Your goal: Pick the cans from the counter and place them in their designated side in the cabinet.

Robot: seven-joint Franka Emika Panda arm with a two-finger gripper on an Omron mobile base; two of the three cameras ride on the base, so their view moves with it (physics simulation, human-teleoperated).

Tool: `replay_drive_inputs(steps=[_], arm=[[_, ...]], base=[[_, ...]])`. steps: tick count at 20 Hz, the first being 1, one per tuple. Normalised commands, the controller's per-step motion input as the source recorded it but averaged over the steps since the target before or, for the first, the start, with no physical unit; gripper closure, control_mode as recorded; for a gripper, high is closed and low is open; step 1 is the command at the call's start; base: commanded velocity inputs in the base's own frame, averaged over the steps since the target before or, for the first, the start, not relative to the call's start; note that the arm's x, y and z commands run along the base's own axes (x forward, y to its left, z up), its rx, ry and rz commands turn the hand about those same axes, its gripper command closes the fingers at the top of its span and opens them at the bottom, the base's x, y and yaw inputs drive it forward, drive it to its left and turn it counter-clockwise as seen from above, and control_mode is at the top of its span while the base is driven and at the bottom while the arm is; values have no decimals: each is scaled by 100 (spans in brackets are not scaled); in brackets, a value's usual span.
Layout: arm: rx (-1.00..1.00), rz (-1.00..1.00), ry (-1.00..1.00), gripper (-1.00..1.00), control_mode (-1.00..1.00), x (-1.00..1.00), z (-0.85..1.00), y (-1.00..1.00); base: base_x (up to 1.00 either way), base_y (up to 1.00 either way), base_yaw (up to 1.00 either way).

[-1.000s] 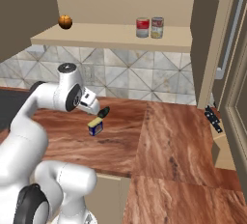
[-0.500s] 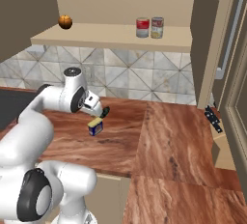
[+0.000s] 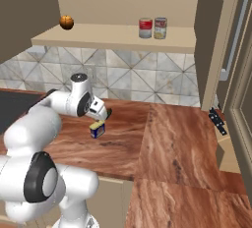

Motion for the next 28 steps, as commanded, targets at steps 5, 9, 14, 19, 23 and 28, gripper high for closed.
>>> replay_drive_inputs(steps=[5, 9, 14, 19, 23, 28], arm=[[0, 0, 3, -100, -100, 22, -28, -3], [0, 0, 3, -100, -100, 22, -29, -1], [0, 0, 4, -100, -100, 19, -30, -3], [0, 0, 4, -100, -100, 20, -30, -3], [0, 0, 4, -100, -100, 21, -30, 0], [0, 0, 4, -100, -100, 19, -29, 0]], base=[[0, 0, 0], [0, 0, 0], [0, 0, 0], [0, 0, 0], [0, 0, 0], [0, 0, 0]])
